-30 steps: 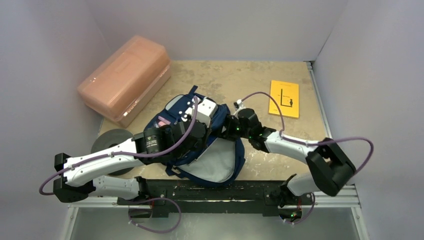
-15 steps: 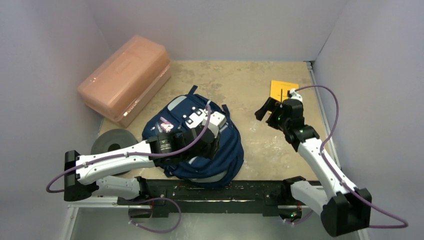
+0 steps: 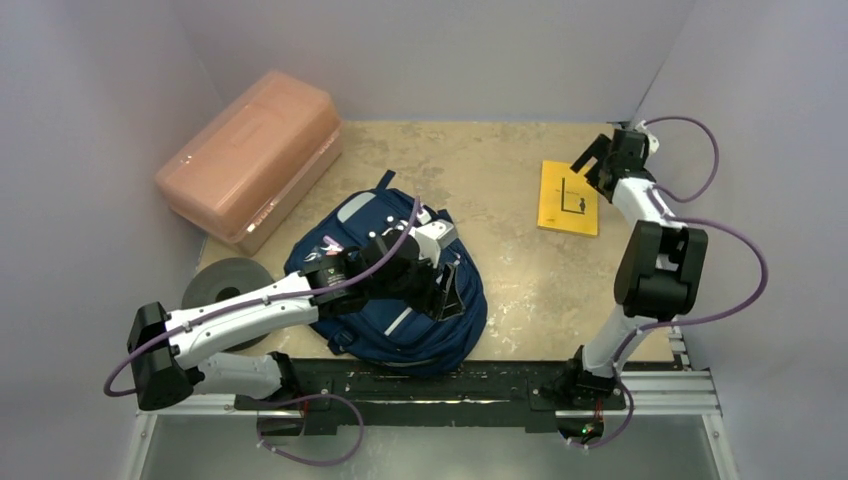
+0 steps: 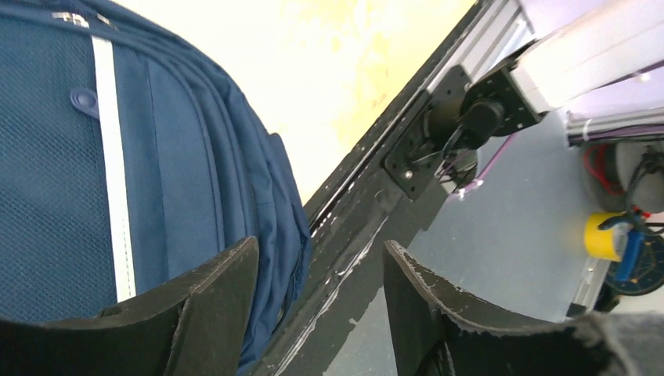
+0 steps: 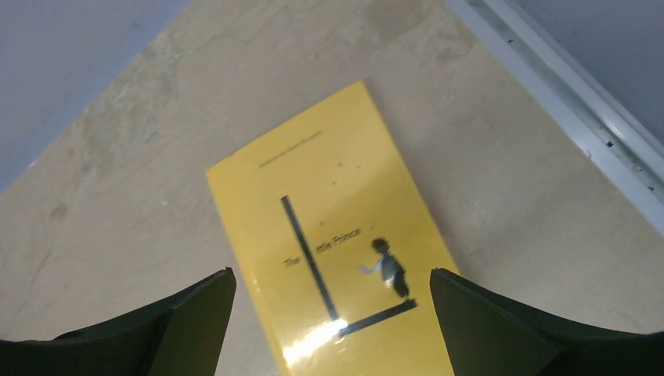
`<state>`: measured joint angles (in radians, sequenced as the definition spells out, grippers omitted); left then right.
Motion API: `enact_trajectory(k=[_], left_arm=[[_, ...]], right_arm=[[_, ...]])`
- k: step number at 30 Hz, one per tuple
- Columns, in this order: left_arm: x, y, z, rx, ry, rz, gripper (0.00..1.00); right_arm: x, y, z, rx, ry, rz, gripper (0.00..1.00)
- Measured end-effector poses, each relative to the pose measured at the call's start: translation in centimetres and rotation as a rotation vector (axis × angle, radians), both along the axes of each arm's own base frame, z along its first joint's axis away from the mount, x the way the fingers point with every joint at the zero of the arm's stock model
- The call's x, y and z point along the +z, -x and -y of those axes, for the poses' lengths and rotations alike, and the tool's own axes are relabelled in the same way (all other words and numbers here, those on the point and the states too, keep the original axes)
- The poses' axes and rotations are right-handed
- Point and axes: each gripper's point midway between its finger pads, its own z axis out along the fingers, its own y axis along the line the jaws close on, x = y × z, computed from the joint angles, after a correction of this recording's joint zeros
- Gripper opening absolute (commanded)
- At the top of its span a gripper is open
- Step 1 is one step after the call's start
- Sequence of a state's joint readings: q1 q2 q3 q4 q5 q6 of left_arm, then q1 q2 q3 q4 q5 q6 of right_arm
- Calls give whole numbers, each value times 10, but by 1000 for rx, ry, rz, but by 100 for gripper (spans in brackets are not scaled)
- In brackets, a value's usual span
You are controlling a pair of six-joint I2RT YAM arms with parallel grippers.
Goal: Pack the student bag
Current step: Move the book to the center of the board.
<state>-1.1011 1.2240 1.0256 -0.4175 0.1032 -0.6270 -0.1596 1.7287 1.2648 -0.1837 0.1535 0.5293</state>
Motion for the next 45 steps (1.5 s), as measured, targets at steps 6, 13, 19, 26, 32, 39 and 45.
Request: enact_trajectory(k=[6,13,19,26,32,39,45], left_arm=[[18,-14,3,0,77,-3,60],[19,-37,21,14,107,-40,65],[4,-72,22,104,76,-78,64],[-4,-154,31,235,41,-92,69],[-28,-227,53,277,-35,-88,71],[-60,-287,50,313,-193,31,76],[-73,-335,39,375,-258,59,83]], right_arm=[[-56,-11,61,-20,-57,-103,99],[-87,-38,54,153,-164,-114,90],[-90,-43,-8,313,-247,-77,89],[-83,-9,-125,537,-366,-83,90],[-68,3,-131,542,-404,-41,89],[-68,1,-129,522,-455,-3,83],[-76,-1,-142,540,-546,16,81]])
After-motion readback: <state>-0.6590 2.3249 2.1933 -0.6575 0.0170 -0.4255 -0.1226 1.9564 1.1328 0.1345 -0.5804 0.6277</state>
